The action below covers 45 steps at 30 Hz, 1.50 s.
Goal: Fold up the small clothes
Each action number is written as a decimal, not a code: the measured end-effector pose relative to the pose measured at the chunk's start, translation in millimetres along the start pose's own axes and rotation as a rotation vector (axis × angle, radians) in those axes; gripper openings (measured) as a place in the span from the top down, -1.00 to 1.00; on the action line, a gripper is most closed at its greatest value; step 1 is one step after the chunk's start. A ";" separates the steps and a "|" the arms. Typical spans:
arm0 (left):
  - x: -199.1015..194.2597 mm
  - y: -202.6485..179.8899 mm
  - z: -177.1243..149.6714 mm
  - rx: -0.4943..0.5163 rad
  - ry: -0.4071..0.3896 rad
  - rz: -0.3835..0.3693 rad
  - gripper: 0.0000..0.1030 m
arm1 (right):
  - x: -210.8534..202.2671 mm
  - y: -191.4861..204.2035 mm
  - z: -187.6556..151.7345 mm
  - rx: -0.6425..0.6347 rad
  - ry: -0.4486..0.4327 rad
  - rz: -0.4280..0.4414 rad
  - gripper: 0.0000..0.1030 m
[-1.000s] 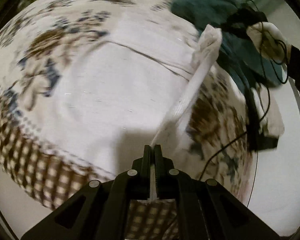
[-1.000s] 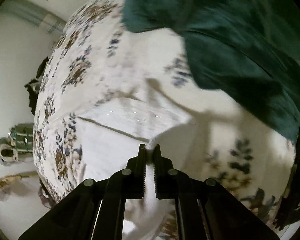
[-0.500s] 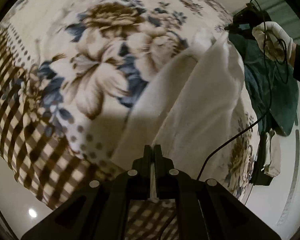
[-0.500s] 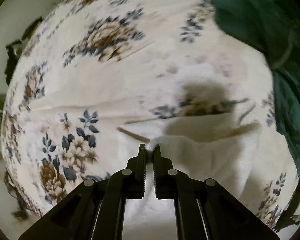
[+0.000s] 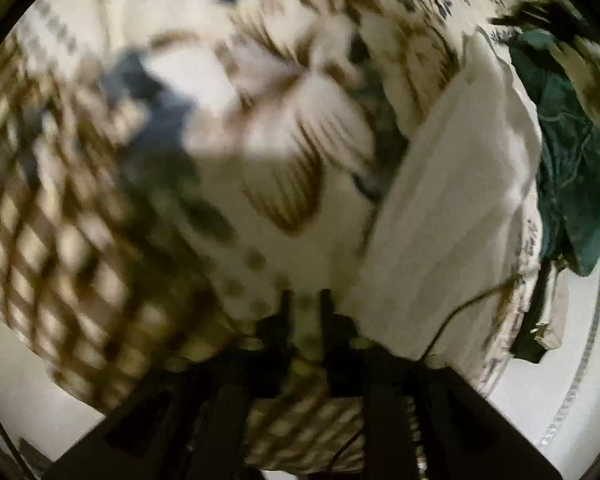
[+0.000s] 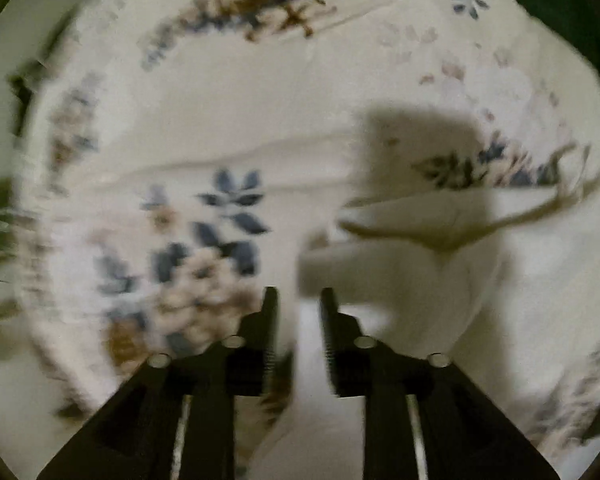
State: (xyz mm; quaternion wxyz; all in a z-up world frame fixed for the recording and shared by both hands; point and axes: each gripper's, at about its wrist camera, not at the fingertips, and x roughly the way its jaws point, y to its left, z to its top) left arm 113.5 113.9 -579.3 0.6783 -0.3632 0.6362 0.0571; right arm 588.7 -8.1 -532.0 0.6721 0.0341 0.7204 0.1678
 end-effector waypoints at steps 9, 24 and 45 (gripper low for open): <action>-24.3 -100.8 147.5 0.215 -0.153 -0.180 -0.20 | -99.4 -159.6 -80.9 0.212 -0.214 -0.041 0.04; 83.2 -290.9 303.2 0.488 -0.143 -0.077 0.90 | -28.3 -274.2 -33.0 0.445 -0.292 0.200 0.89; -22.1 -147.7 154.8 0.327 0.014 -0.116 -0.12 | -39.6 -272.2 -237.6 0.457 -0.098 0.271 -0.07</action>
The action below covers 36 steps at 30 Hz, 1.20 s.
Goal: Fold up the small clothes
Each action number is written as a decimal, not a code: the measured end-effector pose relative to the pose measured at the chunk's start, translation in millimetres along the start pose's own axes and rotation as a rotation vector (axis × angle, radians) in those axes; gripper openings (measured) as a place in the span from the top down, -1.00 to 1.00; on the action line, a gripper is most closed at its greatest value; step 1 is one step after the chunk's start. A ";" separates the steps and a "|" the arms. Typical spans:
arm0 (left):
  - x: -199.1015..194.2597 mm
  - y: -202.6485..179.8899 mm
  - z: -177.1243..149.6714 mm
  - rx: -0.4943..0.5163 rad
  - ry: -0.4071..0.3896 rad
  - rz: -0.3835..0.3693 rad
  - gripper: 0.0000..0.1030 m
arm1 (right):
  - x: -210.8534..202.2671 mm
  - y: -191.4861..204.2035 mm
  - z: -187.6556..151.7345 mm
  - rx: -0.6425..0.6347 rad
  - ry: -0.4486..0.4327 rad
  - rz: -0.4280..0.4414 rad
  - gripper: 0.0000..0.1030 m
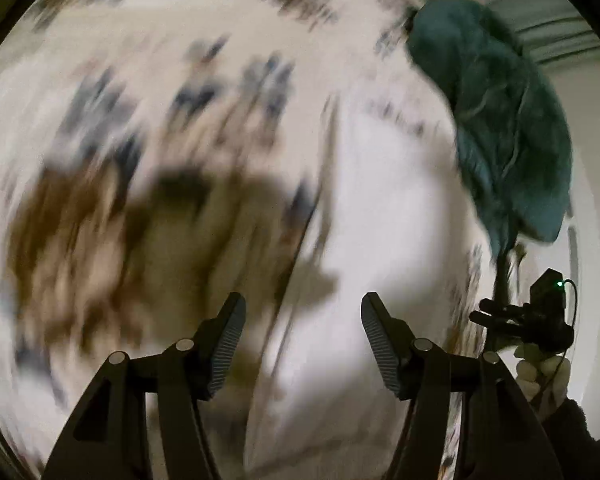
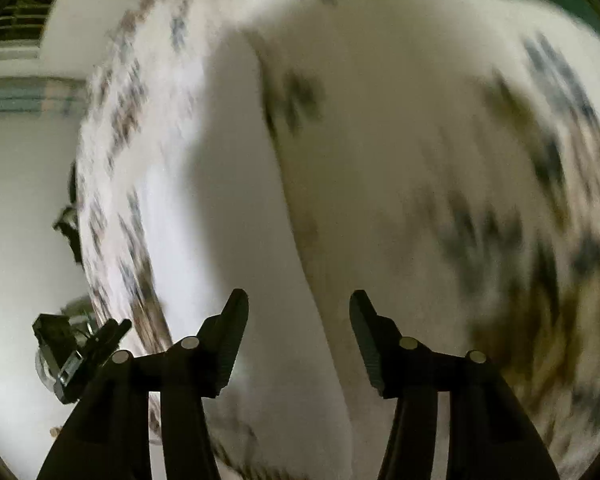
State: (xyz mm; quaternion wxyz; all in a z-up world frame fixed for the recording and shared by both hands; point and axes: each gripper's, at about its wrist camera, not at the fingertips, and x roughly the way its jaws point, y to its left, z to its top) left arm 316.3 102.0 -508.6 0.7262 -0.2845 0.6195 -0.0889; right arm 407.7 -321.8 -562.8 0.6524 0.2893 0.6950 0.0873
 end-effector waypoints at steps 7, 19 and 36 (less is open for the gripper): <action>30.4 18.5 -119.5 -0.106 0.185 0.075 -0.12 | 70.5 -37.4 -140.2 0.102 0.237 0.003 -0.07; 51.6 6.8 -177.3 -0.096 0.180 0.141 -0.04 | 93.5 -41.1 -237.2 0.134 0.120 -0.141 0.91; -7.8 11.9 -179.4 -0.085 0.036 0.125 0.90 | 97.9 -21.0 -285.8 0.072 0.215 -0.186 0.96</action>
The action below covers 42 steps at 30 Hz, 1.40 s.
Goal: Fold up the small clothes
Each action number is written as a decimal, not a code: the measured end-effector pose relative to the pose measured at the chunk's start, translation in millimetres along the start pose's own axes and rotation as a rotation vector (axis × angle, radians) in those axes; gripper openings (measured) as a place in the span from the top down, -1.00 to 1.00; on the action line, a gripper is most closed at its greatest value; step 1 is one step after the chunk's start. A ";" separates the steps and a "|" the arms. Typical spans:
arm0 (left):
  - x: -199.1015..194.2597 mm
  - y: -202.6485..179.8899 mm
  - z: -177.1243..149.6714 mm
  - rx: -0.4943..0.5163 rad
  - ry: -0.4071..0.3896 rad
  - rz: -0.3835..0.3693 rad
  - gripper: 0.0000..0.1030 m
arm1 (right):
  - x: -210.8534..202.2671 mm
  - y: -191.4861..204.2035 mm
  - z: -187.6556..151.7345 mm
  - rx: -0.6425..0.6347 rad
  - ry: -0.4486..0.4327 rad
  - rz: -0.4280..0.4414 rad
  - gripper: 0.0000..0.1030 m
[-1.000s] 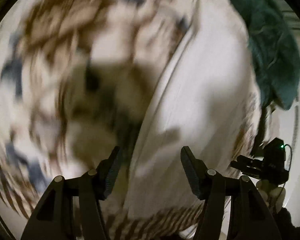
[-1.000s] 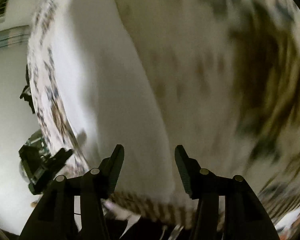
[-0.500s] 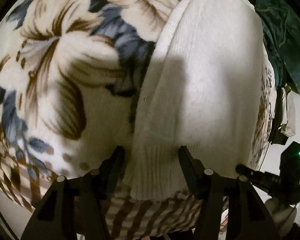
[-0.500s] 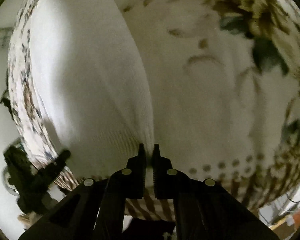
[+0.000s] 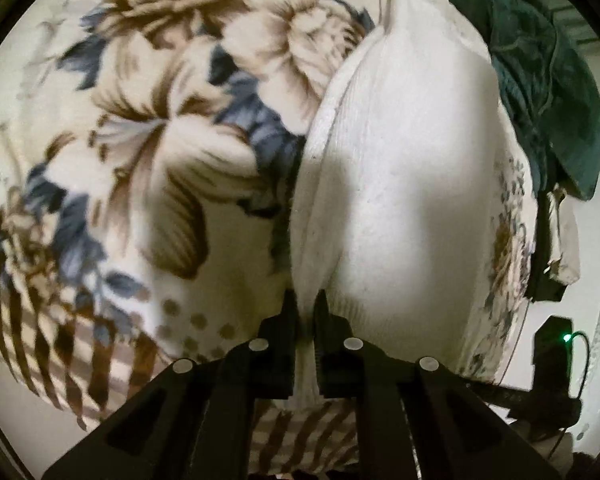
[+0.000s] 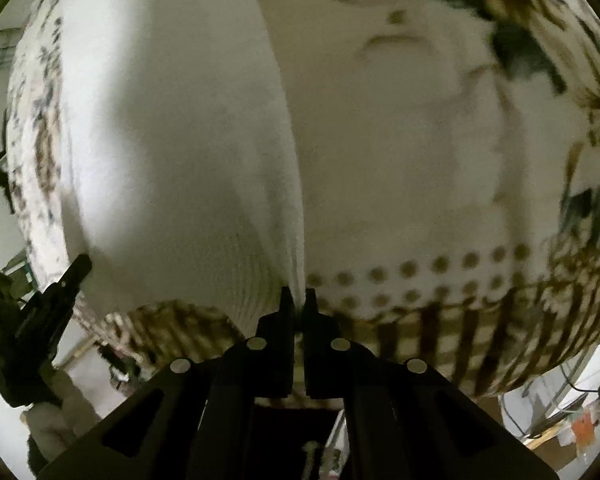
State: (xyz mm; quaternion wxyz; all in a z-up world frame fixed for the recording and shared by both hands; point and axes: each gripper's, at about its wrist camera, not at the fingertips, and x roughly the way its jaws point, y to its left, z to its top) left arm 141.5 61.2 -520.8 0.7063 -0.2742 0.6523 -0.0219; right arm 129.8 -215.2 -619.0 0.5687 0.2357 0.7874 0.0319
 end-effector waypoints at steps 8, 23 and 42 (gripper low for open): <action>35.9 36.3 11.8 0.000 0.059 0.084 0.90 | 39.5 -1.2 -3.6 -0.006 0.057 -0.042 0.96; 49.9 59.8 28.6 -0.043 0.172 -0.268 -0.28 | 18.6 -36.1 28.4 0.066 0.023 0.289 -0.08; 19.6 12.9 14.7 -0.064 0.092 -0.340 0.81 | -2.9 -3.0 21.8 0.163 0.065 0.561 0.75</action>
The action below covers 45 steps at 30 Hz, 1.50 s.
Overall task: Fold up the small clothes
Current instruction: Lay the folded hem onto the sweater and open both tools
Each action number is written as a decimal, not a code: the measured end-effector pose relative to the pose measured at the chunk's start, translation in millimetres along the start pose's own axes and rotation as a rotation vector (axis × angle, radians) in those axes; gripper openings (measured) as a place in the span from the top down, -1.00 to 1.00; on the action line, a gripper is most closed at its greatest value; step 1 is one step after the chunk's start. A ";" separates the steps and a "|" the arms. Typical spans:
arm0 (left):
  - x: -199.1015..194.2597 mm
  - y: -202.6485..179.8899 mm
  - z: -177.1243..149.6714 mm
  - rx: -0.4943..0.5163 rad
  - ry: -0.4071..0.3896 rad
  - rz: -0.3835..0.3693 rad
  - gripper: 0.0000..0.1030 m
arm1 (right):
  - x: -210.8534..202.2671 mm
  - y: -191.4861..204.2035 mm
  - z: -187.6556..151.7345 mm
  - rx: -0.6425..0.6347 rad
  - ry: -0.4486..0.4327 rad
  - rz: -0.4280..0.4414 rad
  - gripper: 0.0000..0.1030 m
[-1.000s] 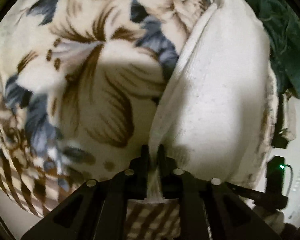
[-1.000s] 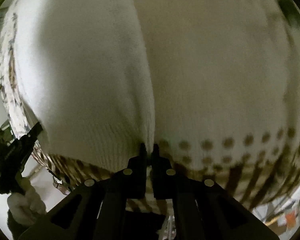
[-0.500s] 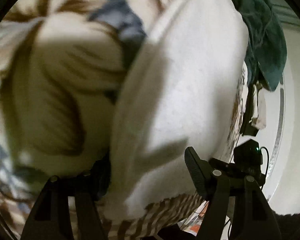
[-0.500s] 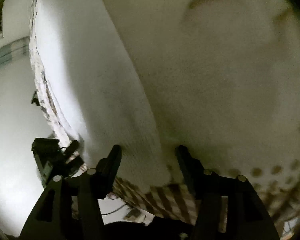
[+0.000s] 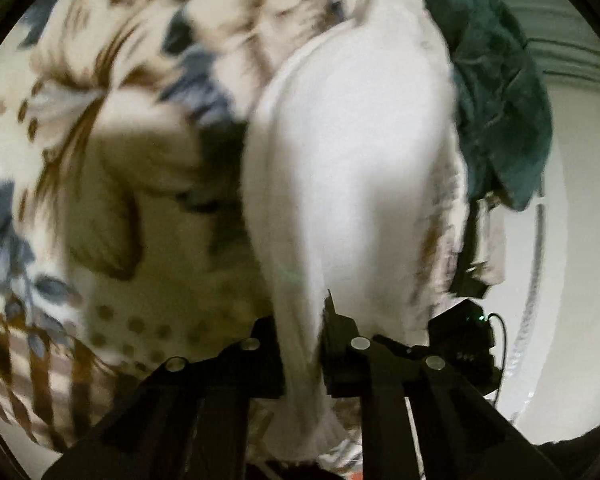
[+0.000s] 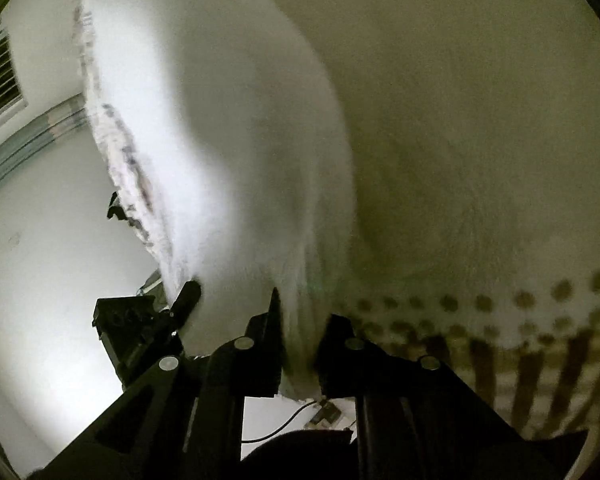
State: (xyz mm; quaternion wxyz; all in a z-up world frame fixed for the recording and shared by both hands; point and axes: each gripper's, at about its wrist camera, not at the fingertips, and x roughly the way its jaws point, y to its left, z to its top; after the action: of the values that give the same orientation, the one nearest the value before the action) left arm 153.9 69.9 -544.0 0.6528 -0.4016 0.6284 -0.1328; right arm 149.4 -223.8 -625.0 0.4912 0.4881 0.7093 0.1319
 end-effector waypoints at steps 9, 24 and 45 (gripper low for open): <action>-24.8 -103.4 84.0 0.085 -0.127 -0.119 0.80 | -89.3 129.8 36.8 -0.228 -0.185 -0.004 0.76; 61.0 -142.3 337.3 0.006 -0.185 -0.156 0.49 | -121.2 282.0 304.6 -0.410 -0.424 -0.158 0.76; 103.3 -174.8 369.3 0.507 -0.232 0.310 0.91 | -105.6 264.0 334.6 -0.531 -0.463 -0.342 0.91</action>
State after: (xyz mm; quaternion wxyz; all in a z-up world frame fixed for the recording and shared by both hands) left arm 572.2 19.6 -538.3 0.8119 -0.1381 0.5502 -0.1376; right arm 578.5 -279.4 -550.5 0.7624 0.2355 0.5919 0.1135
